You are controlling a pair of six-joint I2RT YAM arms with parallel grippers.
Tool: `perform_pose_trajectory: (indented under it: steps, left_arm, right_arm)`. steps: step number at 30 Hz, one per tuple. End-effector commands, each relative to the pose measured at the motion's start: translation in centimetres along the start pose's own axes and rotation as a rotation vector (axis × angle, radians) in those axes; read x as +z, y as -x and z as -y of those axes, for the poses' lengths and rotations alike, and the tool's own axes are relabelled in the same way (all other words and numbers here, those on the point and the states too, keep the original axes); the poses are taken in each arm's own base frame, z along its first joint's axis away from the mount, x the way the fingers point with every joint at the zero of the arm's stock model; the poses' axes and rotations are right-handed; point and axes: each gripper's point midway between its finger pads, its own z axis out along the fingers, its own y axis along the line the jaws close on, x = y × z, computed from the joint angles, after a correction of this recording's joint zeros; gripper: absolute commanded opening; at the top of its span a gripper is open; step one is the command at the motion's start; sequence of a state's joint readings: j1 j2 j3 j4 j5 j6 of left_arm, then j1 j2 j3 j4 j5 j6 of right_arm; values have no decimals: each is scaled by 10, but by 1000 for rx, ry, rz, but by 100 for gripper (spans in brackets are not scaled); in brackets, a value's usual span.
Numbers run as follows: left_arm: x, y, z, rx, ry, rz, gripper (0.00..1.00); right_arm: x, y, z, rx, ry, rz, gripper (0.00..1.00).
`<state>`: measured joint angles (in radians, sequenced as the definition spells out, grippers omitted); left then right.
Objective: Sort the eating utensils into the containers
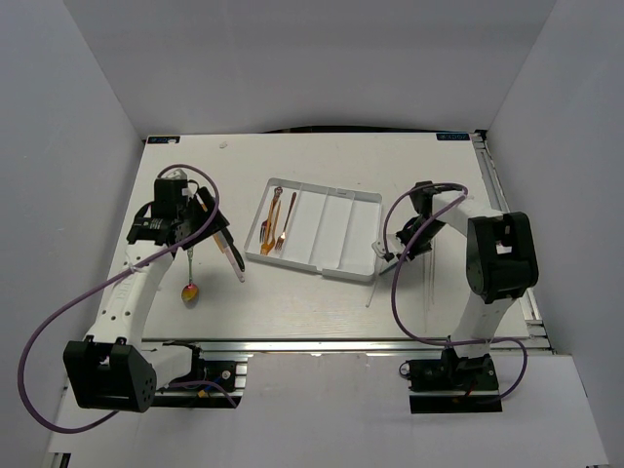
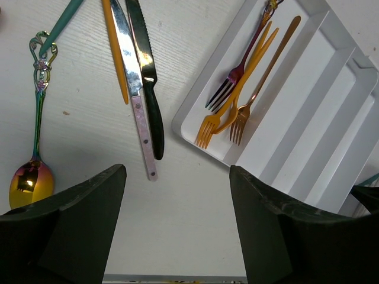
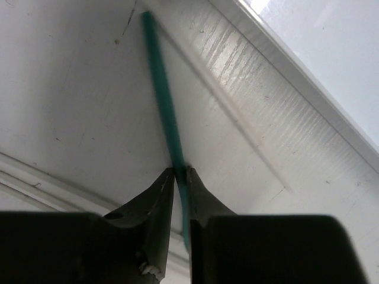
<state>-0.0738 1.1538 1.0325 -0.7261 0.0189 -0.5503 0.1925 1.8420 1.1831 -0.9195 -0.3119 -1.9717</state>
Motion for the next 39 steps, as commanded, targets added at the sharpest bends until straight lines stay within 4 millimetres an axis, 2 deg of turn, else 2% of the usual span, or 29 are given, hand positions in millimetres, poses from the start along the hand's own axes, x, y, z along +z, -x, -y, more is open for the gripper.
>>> perform_pose_trajectory:
  steps: [1,7,14,18,22,24,28,29,30,31,32,33,34,36,37,38,39]
  left_arm:
    - [-6,1,-2,-16,-4,20,82]
    - [-3,-3,-4,-31,-2,9,82]
    - [-2,-4,-5,-37,-5,9,82]
    - [-2,-2,-5,-39,-8,14,82]
    - [-1,-3,-5,-42,-10,13,82]
    - [-1,-2,-5,-44,-12,16,82]
    - [3,-4,-3,-49,-26,2,82]
    - [4,-5,-3,-51,-26,-4,82]
    - [5,-6,-2,-52,-30,-7,82]
    - [6,-7,-2,-54,-34,-12,82]
    - [7,-7,-1,-54,-37,-14,82]
    - [6,-7,-1,-55,-37,-16,82]
    - [6,-7,-1,-52,-40,-16,82]
    - [5,-8,-1,-50,-43,-20,82]
    - [5,-9,-1,-51,-42,-21,82]
    - [4,-10,-1,-51,-48,-24,82]
    - [4,-12,-1,-55,-48,-30,82]
  right_arm:
    - [19,-9,-2,-147,32,-23,16]
    - [2,-9,16,-190,-67,-49,4]
    - [-31,-5,28,-233,-180,-52,0]
    - [-57,-10,34,-242,-254,-63,0]
    - [-84,-5,42,-242,-333,-60,0]
    - [-100,9,52,-218,-403,-14,0]
    - [-120,61,70,-180,-503,160,0]
    - [-115,83,75,-204,-489,190,0]
    - [-117,96,79,-224,-494,198,0]
    - [-107,118,81,-249,-473,218,0]
    - [-104,129,85,-275,-477,218,0]
    - [-107,139,98,-331,-523,198,0]
    - [-99,156,103,-389,-518,184,0]
    - [-91,167,120,-460,-529,151,0]
    - [-93,180,137,-526,-551,109,0]
    - [-80,181,148,-551,-530,91,0]
    - [-78,185,158,-575,-534,68,0]
